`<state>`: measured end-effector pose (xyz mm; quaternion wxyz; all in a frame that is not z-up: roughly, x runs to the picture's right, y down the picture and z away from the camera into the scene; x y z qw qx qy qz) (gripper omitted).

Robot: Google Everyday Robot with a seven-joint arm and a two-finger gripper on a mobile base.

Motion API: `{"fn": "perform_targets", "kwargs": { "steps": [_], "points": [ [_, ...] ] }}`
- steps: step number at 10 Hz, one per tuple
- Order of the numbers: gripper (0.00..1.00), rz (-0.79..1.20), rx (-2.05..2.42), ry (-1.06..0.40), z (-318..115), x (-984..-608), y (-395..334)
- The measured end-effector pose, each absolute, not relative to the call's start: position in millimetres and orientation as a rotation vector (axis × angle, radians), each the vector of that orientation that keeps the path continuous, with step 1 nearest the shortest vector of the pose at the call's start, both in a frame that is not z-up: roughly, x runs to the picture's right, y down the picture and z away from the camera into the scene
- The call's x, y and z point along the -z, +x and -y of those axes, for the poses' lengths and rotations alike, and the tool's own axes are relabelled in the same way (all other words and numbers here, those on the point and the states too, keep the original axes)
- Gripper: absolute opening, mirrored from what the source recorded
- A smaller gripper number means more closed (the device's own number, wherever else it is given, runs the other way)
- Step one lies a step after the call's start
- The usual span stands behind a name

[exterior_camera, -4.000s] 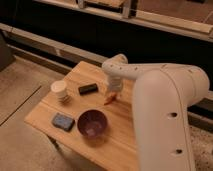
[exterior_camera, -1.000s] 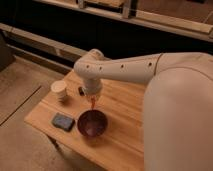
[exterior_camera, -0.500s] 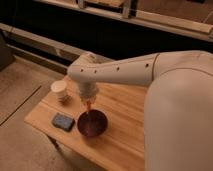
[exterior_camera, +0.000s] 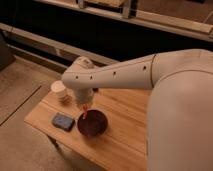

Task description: Place the pepper in the ceramic bowl

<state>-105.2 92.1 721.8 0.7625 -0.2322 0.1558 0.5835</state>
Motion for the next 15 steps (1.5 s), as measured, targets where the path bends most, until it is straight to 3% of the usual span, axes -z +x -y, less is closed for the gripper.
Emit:
{"fn": "perform_targets", "kwargs": {
  "steps": [15],
  "points": [
    [0.0,-0.388,-1.357,-0.453,-145,-705,-73]
  ]
}}
